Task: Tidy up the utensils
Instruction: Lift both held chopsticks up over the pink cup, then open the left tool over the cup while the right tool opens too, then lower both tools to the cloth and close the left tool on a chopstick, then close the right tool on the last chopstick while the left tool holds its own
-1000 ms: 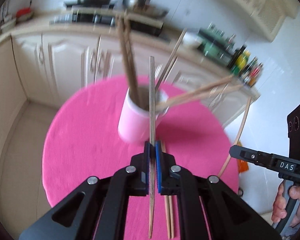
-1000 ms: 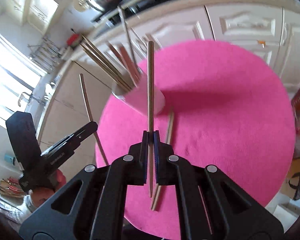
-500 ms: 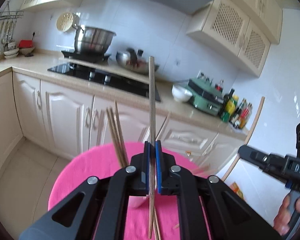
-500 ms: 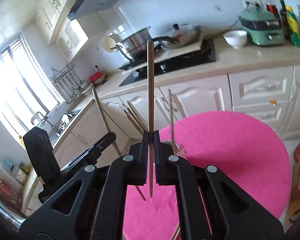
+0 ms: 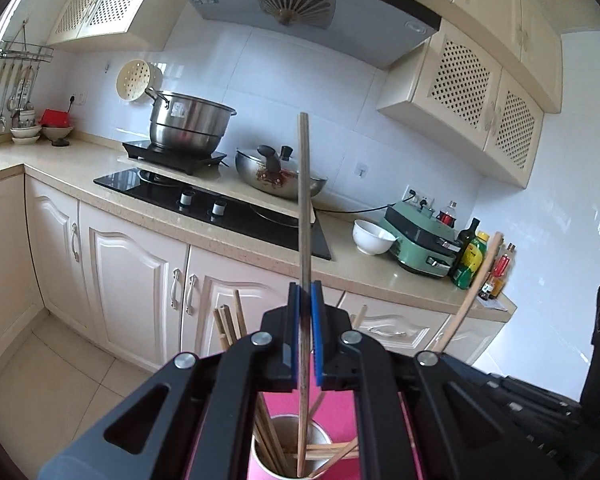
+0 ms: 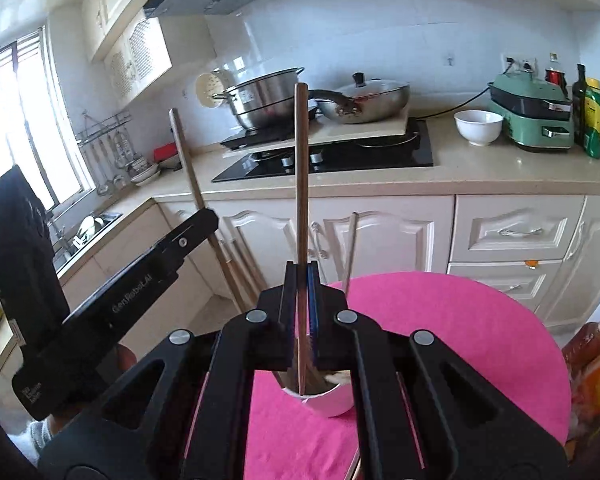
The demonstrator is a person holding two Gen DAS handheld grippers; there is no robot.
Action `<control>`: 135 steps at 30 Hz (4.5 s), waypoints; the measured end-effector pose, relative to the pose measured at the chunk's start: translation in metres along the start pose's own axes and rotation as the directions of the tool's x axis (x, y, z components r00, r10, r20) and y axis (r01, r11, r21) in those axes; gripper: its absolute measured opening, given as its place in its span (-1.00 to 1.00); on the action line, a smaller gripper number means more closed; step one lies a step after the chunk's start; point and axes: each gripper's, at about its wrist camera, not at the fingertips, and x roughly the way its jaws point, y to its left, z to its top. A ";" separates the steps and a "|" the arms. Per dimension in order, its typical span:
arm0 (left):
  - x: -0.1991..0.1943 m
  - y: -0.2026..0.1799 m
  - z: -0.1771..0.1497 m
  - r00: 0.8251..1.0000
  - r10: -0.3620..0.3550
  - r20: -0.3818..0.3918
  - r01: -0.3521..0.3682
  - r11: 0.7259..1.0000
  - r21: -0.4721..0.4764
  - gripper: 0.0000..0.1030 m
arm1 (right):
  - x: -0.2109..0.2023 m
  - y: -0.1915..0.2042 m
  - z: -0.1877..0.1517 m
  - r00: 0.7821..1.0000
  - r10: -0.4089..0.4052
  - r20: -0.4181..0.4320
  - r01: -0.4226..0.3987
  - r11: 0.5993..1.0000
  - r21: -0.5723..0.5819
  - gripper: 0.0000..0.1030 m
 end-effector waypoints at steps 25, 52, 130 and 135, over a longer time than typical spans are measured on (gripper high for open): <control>0.032 0.018 -0.061 0.983 0.001 -0.184 0.010 0.998 0.058 -0.89 | 0.031 0.000 -0.034 0.992 -0.075 -0.097 0.067 0.994 -0.087 -0.89; 0.001 0.006 -0.051 0.958 0.090 -0.271 -0.075 0.995 0.066 -0.30 | 0.029 0.009 -0.031 0.987 -0.061 -0.146 0.041 0.990 -0.134 -0.87; 0.045 -0.008 -0.227 0.489 0.204 -0.848 -0.143 0.978 0.153 -0.86 | 0.024 -0.108 -0.162 0.800 -0.032 -0.600 0.158 0.975 0.158 -0.85; 0.023 0.013 -0.229 0.478 0.173 -0.861 -0.189 0.978 0.092 -0.86 | 0.049 -0.092 -0.167 0.768 0.019 -0.641 0.131 0.974 0.186 -0.85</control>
